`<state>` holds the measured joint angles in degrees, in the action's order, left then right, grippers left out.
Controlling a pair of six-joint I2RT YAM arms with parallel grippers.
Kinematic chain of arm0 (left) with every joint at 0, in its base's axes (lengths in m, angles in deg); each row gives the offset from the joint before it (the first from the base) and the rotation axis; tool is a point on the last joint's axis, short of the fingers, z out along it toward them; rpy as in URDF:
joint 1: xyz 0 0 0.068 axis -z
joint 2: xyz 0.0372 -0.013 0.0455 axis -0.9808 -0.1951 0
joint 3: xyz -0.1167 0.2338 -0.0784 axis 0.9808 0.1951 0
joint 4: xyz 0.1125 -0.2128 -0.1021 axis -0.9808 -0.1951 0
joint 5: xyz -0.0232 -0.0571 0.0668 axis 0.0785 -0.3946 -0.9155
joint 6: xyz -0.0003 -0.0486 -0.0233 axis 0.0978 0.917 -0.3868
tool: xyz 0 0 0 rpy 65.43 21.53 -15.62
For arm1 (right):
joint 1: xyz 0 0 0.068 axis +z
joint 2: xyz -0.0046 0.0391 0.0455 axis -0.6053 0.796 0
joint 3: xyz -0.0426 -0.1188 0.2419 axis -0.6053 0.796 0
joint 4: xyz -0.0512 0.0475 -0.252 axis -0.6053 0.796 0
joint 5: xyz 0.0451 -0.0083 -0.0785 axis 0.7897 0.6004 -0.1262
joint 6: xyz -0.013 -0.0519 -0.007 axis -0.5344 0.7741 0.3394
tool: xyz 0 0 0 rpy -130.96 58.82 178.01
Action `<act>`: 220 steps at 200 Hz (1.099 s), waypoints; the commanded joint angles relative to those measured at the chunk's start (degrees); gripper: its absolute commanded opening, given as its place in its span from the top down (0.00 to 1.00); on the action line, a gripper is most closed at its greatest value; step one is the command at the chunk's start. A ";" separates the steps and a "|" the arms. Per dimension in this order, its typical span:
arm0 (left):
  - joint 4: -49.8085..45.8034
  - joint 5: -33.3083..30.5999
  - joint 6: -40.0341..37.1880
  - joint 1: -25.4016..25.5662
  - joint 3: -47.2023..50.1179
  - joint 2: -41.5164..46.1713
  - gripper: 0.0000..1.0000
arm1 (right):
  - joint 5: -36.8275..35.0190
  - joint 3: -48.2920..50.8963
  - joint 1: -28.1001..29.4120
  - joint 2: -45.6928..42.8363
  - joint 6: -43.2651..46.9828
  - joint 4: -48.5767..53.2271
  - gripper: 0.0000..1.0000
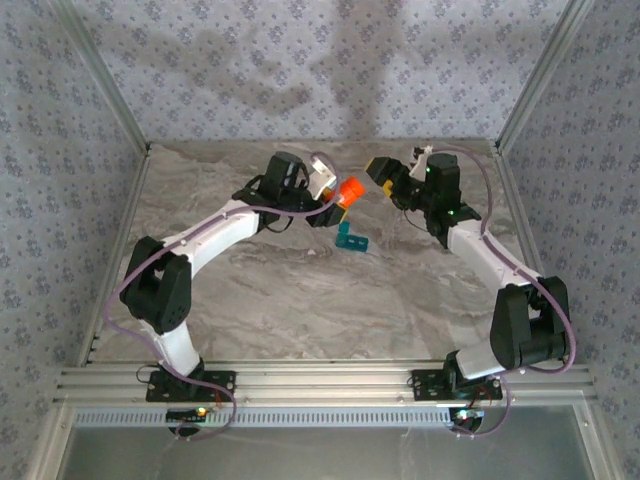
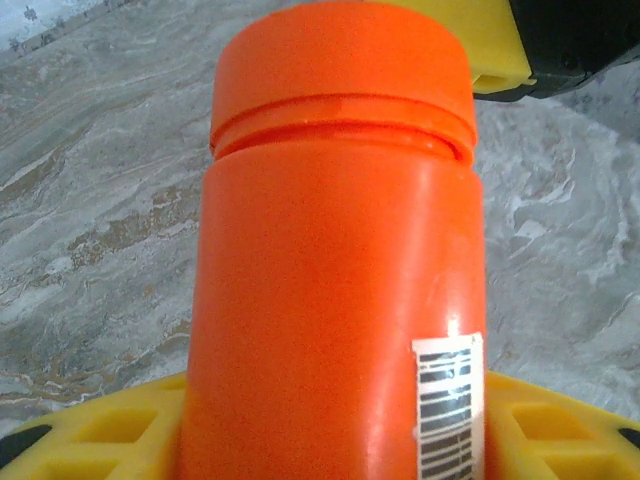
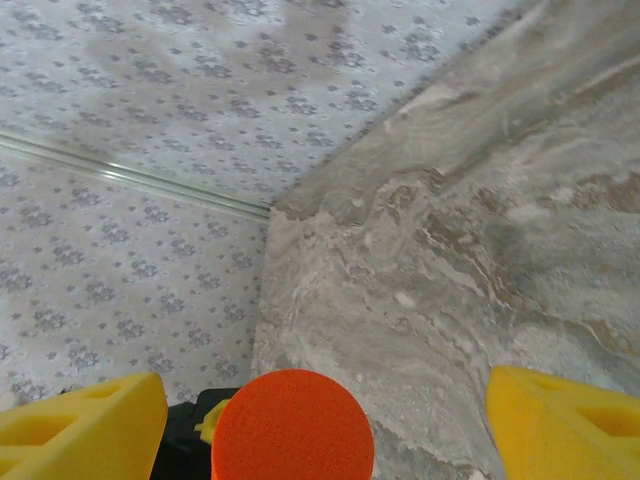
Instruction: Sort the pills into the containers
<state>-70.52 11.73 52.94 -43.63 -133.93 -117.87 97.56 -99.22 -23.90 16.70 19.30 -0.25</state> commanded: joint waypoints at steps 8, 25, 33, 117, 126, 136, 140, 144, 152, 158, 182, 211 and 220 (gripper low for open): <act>-1.55 -2.55 -3.47 0.93 -2.88 0.34 1.00 | -2.47 -2.40 1.61 0.90 -2.67 4.15 0.15; -1.64 -2.72 -3.63 1.37 -3.24 -0.10 1.00 | -2.40 -2.42 2.35 1.62 -3.25 3.55 0.15; -1.81 -2.63 -3.65 1.54 -3.47 -0.24 1.00 | -2.35 -2.33 2.68 1.98 -3.57 2.76 0.15; -1.99 -2.63 -3.81 2.41 -4.29 -0.99 1.00 | -1.34 -3.05 5.10 3.59 -4.80 0.59 0.21; -2.06 -2.55 -3.78 2.37 -4.33 -1.18 1.00 | -1.26 -3.13 5.18 3.53 -4.78 0.40 0.21; -2.07 -2.46 -3.70 2.50 -4.48 -1.27 1.00 | -1.13 -3.22 5.33 3.57 -4.87 0.26 0.21; -2.09 -2.46 -3.65 2.50 -4.56 -1.35 1.00 | -1.04 -3.26 5.41 3.53 -4.94 0.27 0.22; -2.09 -2.48 -3.67 2.53 -4.56 -1.36 1.00 | -1.07 -3.31 5.53 3.53 -4.87 0.26 0.23; -2.09 -2.55 -3.66 2.59 -4.56 -1.40 1.00 | -0.96 -3.29 5.63 3.51 -4.84 0.18 0.24; -2.08 -2.55 -3.65 2.66 -4.56 -1.44 1.00 | -0.96 -3.31 5.63 3.59 -4.86 0.18 0.26; -1.99 -2.55 -3.56 2.67 -4.57 -1.36 1.00 | -0.86 -3.23 5.62 3.50 -4.28 0.18 0.37; -1.23 -1.63 -2.76 2.46 -4.30 -1.01 1.00 | -0.85 -1.41 5.03 3.19 -3.28 -2.36 0.56; -0.59 -0.47 -1.83 2.05 -4.06 -0.75 1.00 | -0.06 -0.09 4.65 3.15 -2.92 -5.42 0.59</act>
<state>-73.23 8.62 50.21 -41.30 -136.59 -118.77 96.12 -100.64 -18.83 19.78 15.35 0.26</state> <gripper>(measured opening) 0.539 0.457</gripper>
